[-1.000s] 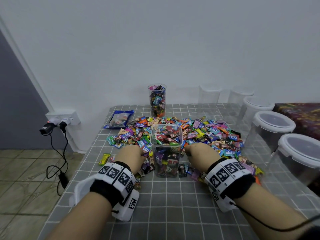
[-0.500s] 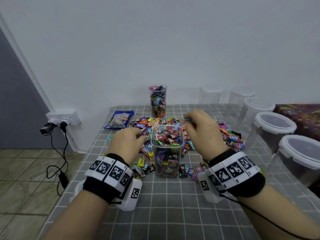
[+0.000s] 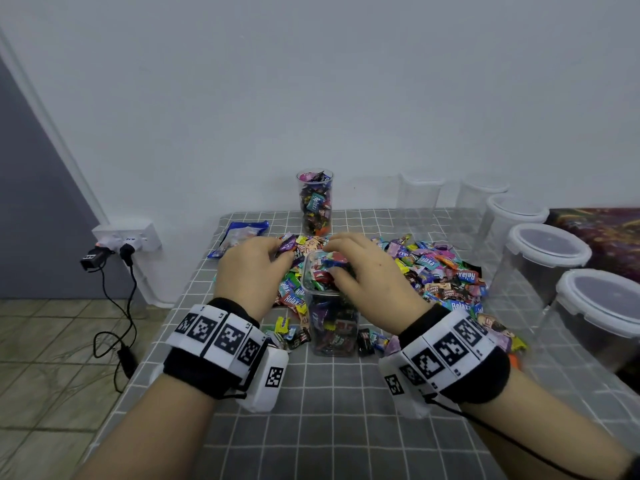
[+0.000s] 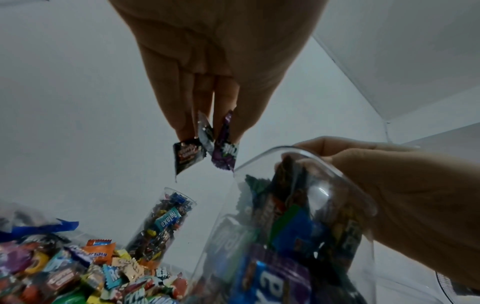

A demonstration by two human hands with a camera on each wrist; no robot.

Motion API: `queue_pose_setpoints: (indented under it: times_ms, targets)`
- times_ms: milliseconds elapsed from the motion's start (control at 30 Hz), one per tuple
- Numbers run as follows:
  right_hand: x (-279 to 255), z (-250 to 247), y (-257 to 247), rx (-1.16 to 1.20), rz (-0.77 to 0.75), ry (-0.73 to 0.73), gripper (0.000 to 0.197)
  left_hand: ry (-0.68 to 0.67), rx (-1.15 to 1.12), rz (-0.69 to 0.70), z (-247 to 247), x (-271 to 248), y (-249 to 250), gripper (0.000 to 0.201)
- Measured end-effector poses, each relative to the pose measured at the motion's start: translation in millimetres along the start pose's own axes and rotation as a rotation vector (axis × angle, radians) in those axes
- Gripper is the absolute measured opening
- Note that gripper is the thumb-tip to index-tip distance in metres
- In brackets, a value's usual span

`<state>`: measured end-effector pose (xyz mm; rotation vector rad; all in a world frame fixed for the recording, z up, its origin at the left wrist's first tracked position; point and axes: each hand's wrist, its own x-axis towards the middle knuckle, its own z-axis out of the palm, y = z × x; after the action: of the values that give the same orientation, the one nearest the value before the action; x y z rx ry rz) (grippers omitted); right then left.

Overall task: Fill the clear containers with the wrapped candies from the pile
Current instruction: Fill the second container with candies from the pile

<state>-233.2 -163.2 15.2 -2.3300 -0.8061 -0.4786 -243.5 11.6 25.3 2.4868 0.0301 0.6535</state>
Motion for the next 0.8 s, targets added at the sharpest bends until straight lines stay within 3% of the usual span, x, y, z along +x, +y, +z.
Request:
queue_pose_setpoints:
  times_ms: [133, 267, 367, 500, 700, 800]
  targets:
    - [-11.7, -6.3, 1.6, 0.207, 0.153, 0.068, 0.041, 0.018, -0.053, 0.013, -4.8, -0.7, 2.5, 0.020]
    - [-28.4, -5.6, 4.8, 0.505, 0.415, -0.053, 0.073, 0.022, -0.124, 0.042, -7.9, -1.3, 8.1, 0.021]
    - [-32.2, -3.3, 6.3, 0.702, 0.422, -0.132, 0.066, -0.007, -0.236, 0.051, -8.7, -2.5, 18.3, 0.016]
    - [-29.7, 2.9, 12.8, 0.651, 0.436, -0.159, 0.067, -0.101, -0.320, 0.089, -5.0, -3.6, 29.5, 0.012]
    - [-29.6, 2.7, 15.0, 0.686, 0.433, -0.142, 0.062, -0.261, -0.262, 0.163, 3.0, -6.6, 31.3, 0.021]
    - [-29.2, 5.1, 17.2, 0.696, 0.431, -0.130, 0.063, -0.209, -0.261, 0.101, 1.7, -5.4, 28.9, 0.026]
